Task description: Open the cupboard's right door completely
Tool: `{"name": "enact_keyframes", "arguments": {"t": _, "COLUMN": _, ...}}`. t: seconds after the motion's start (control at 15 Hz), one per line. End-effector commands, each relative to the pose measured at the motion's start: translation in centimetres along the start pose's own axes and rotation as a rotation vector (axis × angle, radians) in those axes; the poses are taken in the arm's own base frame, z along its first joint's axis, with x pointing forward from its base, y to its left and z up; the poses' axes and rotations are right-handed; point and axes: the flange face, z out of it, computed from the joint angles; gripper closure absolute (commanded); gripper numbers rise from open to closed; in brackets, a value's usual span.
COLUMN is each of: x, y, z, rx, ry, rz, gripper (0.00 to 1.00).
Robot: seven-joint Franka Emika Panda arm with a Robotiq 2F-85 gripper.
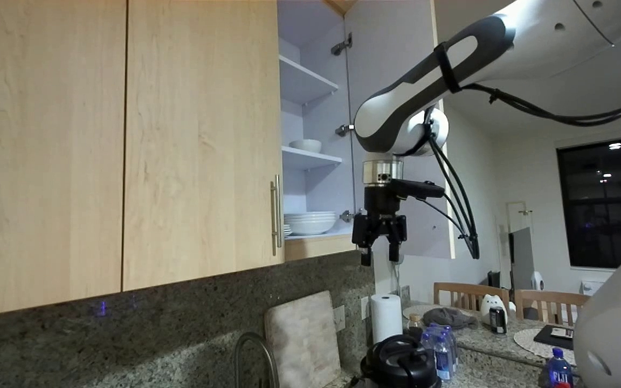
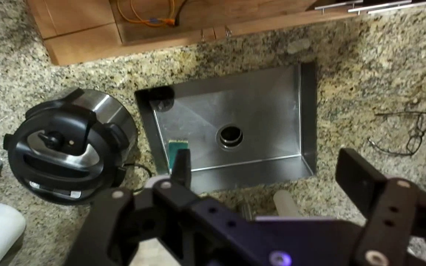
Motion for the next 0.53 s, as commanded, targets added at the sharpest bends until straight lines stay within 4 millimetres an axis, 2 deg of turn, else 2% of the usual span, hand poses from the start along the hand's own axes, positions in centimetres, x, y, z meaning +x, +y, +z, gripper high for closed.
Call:
{"name": "enact_keyframes", "arguments": {"t": 0.0, "x": -1.4, "y": -1.3, "z": 0.3, "rx": -0.058, "ry": -0.072, "rz": -0.008, "gripper": 0.00}}
{"name": "enact_keyframes", "arguments": {"t": 0.47, "x": -3.3, "y": -1.8, "z": -0.1, "rx": -0.075, "ry": -0.042, "rz": 0.019, "gripper": 0.00}}
